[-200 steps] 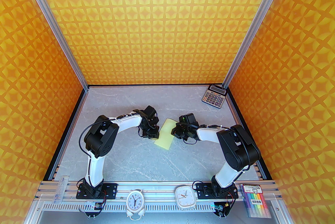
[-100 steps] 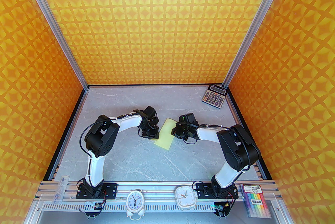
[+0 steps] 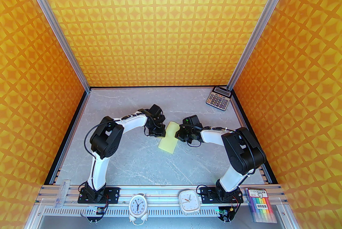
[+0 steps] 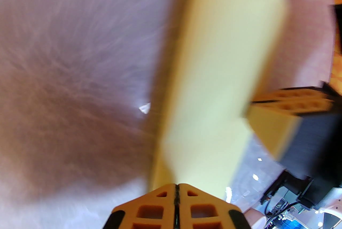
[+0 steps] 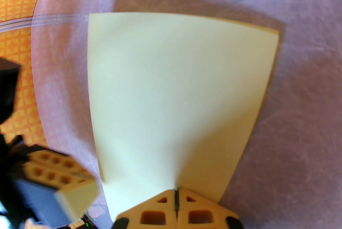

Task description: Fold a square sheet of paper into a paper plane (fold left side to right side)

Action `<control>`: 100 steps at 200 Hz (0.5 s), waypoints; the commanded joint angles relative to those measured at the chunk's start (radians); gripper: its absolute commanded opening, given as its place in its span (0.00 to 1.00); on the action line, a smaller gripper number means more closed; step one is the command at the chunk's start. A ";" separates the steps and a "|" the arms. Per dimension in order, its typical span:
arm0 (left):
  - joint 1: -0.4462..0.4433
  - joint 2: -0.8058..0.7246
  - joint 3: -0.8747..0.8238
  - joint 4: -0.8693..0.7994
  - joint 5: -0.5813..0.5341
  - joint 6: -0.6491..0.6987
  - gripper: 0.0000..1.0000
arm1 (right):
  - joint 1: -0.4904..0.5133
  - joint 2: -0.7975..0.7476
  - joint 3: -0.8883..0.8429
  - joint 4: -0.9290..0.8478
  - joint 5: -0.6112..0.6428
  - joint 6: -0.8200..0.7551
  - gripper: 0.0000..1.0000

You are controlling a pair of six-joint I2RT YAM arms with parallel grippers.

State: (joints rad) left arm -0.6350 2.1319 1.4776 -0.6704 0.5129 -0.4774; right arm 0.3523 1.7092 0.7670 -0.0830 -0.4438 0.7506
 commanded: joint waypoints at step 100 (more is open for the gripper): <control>-0.003 0.010 -0.045 0.020 0.000 -0.005 0.02 | 0.094 0.125 0.185 0.008 -0.033 0.071 0.00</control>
State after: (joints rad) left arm -0.6327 2.1311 1.4658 -0.6456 0.5289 -0.4782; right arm 0.4427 1.7687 0.9318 -0.1020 -0.4633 0.7830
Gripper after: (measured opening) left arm 0.037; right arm 0.039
